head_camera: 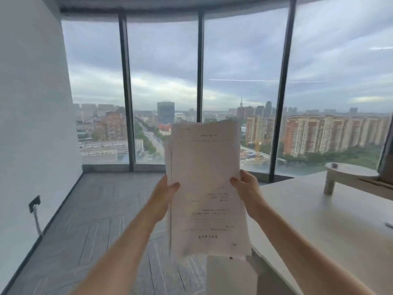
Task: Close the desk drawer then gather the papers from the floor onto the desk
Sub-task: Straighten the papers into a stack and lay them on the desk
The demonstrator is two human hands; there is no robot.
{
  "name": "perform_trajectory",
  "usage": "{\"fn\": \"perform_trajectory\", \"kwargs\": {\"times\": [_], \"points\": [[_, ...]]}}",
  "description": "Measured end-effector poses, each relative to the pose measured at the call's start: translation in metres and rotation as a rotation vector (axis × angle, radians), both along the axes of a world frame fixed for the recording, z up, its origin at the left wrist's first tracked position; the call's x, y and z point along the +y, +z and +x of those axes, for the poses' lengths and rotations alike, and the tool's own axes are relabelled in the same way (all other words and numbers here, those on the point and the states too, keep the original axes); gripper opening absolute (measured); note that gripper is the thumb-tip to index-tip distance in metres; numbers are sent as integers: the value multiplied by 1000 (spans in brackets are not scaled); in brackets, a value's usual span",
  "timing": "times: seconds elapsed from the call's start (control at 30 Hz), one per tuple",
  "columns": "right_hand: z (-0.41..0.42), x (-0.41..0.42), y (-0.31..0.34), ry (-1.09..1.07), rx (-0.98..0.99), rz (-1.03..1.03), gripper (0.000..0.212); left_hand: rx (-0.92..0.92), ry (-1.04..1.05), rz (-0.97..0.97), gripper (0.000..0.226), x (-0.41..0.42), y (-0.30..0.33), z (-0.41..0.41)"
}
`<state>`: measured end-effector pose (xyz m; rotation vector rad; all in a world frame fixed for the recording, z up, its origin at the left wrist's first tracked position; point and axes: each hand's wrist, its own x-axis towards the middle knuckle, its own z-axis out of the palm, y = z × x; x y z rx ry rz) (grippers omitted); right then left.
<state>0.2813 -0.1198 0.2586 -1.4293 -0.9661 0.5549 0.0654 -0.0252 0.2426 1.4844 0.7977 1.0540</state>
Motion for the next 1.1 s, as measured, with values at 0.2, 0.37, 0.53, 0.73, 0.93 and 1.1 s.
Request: {"fn": "perform_trajectory", "kwargs": {"times": [0.2,0.37,0.53,0.73,0.93,1.1], "points": [[51,-161,96,-277,-70,165,17,-83,-63,139,32,-111,91,87],[85,-261,128,-441,-154,230,24,-109,-214,206,21,-183,132,147],[121,-319,124,-629,-184,244,26,-151,-399,221,25,-224,138,207],[175,-346,79,-781,-152,217,19,-107,-543,202,26,-234,94,300],[249,-343,7,-883,-96,144,22,-102,-624,69,30,-231,15,401],[294,-338,-26,-890,-48,156,29,-132,-649,10,29,-230,-17,457]]}}
